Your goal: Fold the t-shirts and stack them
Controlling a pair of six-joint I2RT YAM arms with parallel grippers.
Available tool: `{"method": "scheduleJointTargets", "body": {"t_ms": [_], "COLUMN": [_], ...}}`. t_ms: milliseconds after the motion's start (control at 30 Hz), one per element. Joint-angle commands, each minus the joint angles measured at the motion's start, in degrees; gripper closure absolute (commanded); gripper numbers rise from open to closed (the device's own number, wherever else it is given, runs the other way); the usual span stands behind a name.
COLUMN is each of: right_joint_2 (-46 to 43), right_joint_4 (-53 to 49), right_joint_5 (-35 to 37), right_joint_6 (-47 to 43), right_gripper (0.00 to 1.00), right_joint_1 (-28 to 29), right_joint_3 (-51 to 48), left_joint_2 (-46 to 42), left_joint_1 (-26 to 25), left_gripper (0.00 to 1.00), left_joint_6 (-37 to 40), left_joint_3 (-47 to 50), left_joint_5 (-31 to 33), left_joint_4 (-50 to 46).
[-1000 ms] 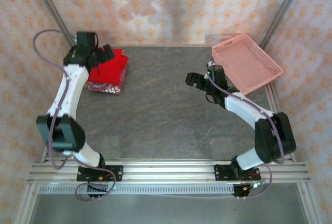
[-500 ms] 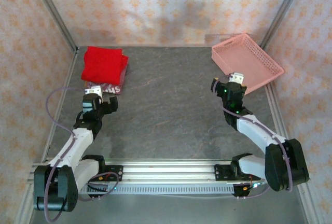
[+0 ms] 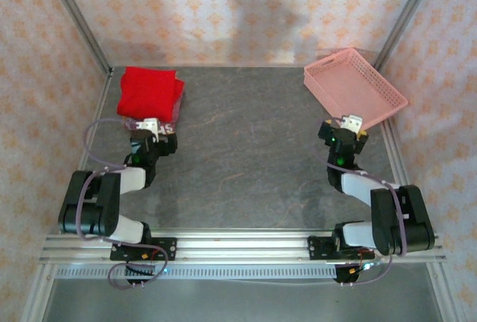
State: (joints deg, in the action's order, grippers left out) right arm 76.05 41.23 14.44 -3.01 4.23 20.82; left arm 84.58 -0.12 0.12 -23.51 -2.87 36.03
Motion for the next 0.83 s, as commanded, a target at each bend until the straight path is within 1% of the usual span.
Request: {"method": "scheduleJointTargets", "body": {"t_ms": [0, 33, 100, 133, 167, 200, 233, 267, 300, 400, 467, 800], "right_joint_2": [5.7, 8.6, 13.7, 12.4, 10.9, 11.9, 13.0, 12.5, 11.7, 12.5, 12.1, 12.0], "right_joint_4": [9.1, 11.6, 18.0, 14.5, 6.9, 7.0, 11.3, 10.6, 7.8, 10.3, 8.8, 10.9], "right_joint_5": [-6.3, -7.5, -8.6, -9.5, -9.1, -9.1, -9.2, -9.2, -9.2, -9.2, -9.2, -8.8], "right_joint_6": [2.8, 2.8, 1.9, 2.1, 2.5, 2.3, 2.0, 2.1, 2.2, 2.1, 2.1, 2.2], "right_gripper": [0.0, 0.0, 0.01, 0.01, 0.01, 0.01, 0.01, 0.01, 0.01, 0.01, 0.01, 0.01], "right_joint_1": [-2.6, -3.0, -3.0, -3.1, -3.1, -3.1, -3.1, -3.1, -3.1, -3.0, -3.1, -3.1], "right_joint_3": [-2.0, -2.1, -2.0, -1.0, 1.4, 1.7, 0.8, 0.9, 1.5, 1.0, 1.2, 0.2], "left_joint_2": [1.2, 1.2, 1.2, 1.2, 1.2, 1.2, 1.2, 1.2, 1.2, 1.2, 1.2, 1.2], "left_joint_1": [-2.2, -2.2, -2.2, -2.2, -2.2, -2.2, -2.2, -2.2, -2.3, -2.2, -2.3, -2.2], "left_gripper": [0.0, 0.0, 0.0, 0.0, 0.0, 0.0, 0.0, 0.0, 0.0, 0.0, 0.0, 0.0], "left_joint_6": [1.6, 1.0, 1.0, 1.0, 1.0, 1.0, 1.1, 1.1, 1.0, 1.0, 0.9, 0.9], "left_joint_3": [-0.7, -1.1, -1.2, -1.1, -1.1, -1.1, -1.1, -1.1, -1.1, -1.1, -1.1, -1.2], "left_joint_5": [5.2, 6.3, 6.5, 6.5, 6.6, 6.6, 6.6, 6.6, 6.5, 6.5, 6.6, 6.5], "left_joint_4": [7.1, 6.0, 6.1, 6.3, 6.2, 6.3, 6.2, 6.3, 6.2, 6.2, 6.3, 6.1]}}
